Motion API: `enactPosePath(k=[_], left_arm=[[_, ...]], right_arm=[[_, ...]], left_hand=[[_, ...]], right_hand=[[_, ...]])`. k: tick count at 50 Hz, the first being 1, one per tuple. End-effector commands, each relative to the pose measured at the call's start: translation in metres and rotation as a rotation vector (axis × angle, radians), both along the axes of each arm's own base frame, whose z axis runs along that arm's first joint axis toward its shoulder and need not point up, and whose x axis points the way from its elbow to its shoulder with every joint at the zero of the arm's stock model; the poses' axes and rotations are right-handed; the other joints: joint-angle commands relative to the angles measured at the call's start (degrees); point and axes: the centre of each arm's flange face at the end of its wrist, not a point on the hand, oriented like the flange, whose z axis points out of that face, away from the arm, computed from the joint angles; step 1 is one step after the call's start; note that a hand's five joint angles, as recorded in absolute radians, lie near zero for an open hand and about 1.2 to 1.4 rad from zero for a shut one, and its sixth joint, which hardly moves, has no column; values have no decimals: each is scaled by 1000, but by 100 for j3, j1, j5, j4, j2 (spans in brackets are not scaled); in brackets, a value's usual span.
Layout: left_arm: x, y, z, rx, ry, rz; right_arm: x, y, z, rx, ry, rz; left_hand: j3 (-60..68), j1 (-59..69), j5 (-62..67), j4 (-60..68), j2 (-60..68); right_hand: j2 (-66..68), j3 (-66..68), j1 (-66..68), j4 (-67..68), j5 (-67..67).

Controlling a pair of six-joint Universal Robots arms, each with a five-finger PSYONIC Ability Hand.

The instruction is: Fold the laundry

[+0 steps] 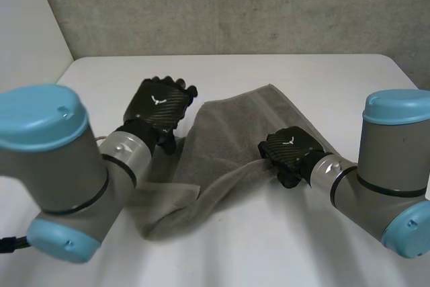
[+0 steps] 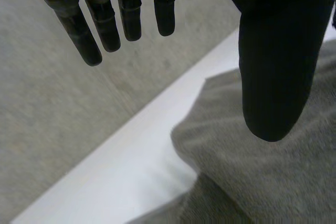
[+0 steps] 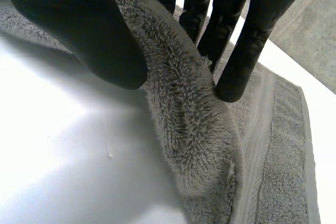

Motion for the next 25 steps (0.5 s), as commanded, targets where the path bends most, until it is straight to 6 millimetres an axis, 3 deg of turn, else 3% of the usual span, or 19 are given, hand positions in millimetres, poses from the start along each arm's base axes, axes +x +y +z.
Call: enactPosePath(k=[1,6,11,17,19,22,25], left_arm=[[-5,-16,-27,117,-62,-32],[4,-12,-44,263,-138,-23],[14,-1,-49,337,-177,-9],[26,9,-44,360,-172,9],[28,13,-46,372,-169,9],[26,25,-56,401,-178,-18],[19,31,-60,392,-179,-53]], right_arm=[[1,-2,0,-26,-11,0],[0,-3,0,-27,-9,-2],[-3,-9,0,-37,-8,-16],[-5,-12,0,-39,-6,-24],[-5,-12,-1,-36,-5,-23],[-5,-11,-2,-32,-3,-21],[-4,-9,-3,-31,-2,-18]], left_hand=[[757,767,747,756,746],[1075,1085,1066,1074,1064],[1932,1942,1922,1931,1921],[2002,2012,1992,2001,1991],[1800,1810,1790,1799,1789],[276,286,266,275,265],[135,145,125,134,124]], right_hand=[[1265,1199,2476,1168,1362],[1265,1199,2476,1168,1362],[1265,1199,2476,1168,1362],[1265,1199,2476,1168,1362],[1265,1199,2476,1168,1362],[1265,1199,2476,1168,1362],[1265,1199,2476,1168,1362]])
